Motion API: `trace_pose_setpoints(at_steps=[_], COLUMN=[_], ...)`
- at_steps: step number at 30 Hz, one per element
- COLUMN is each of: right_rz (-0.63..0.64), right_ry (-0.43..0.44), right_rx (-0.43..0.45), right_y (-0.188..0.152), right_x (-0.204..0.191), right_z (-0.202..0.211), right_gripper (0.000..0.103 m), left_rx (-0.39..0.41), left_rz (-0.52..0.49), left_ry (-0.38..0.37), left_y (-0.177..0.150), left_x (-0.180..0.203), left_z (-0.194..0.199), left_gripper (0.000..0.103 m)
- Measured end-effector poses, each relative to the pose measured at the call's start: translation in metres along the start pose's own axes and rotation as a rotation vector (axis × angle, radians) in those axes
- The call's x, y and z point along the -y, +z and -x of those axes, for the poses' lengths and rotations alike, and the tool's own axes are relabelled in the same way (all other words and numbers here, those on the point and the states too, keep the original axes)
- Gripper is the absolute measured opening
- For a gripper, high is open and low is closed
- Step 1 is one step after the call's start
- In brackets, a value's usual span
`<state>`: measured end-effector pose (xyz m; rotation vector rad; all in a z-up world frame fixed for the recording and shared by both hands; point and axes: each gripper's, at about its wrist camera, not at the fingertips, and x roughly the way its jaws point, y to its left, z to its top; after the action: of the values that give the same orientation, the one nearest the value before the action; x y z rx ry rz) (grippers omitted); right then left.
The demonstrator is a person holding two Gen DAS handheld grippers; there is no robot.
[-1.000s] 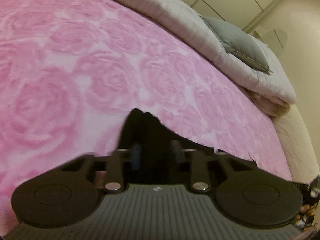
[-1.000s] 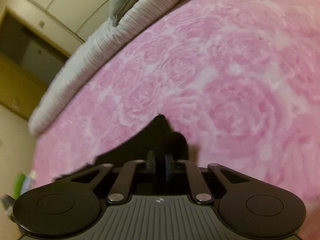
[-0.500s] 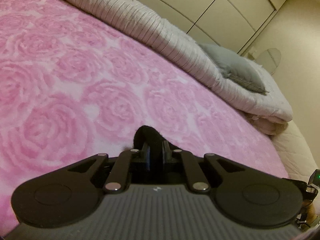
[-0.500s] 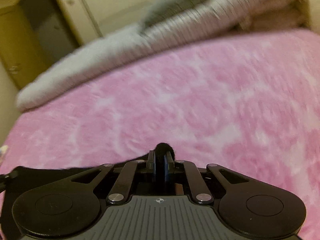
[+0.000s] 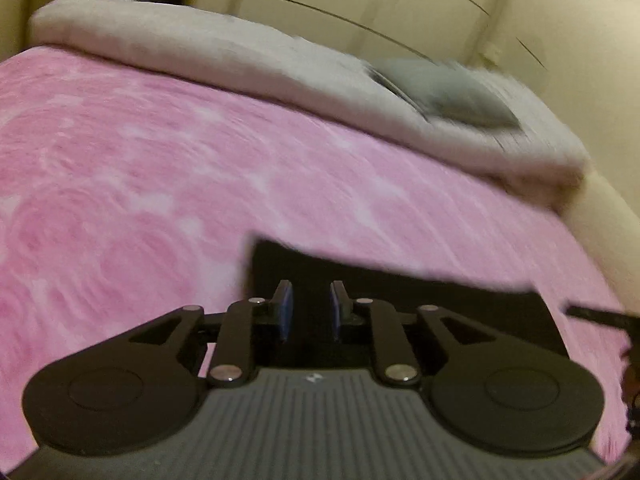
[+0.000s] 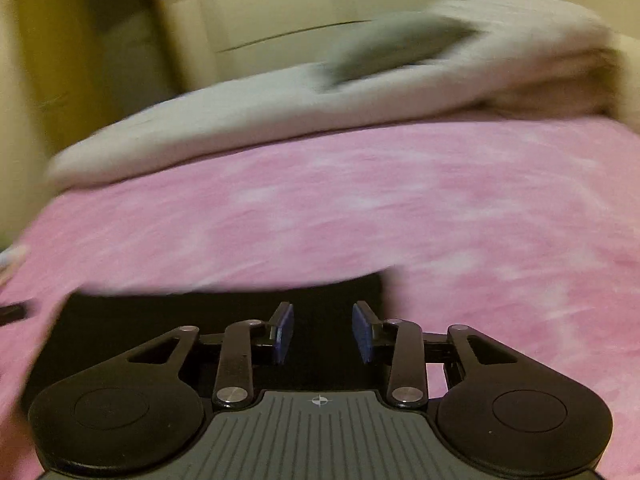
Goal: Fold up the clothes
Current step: 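Lay the folded edge down and open both grippers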
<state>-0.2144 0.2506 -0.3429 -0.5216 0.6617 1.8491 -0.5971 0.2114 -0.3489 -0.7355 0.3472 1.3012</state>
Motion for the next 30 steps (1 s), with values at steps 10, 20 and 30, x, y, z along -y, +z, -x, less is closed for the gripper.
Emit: trace_pose_setpoints(at_steps=[10, 20, 30], right_rz=[0.208, 0.102, -0.002], right_ry=[-0.123, -0.195, -0.206], right_rx=[-0.117, -0.094, -0.118], right_y=[-0.075, -0.088, -0.101], right_x=[-0.071, -0.045, -0.032], right_z=[-0.012, 0.039, 0.037], right_gripper=[0.039, 0.039, 0.047], left_rx=[-0.096, -0.086, -0.14], left_rz=[-0.121, -0.081, -0.079], left_ry=[0.116, 0.226, 0.265], left_y=[-0.057, -0.054, -0.072], left_x=[0.028, 0.012, 0.016], left_z=[-0.016, 0.027, 0.009], left_gripper=[0.003, 0.004, 0.008])
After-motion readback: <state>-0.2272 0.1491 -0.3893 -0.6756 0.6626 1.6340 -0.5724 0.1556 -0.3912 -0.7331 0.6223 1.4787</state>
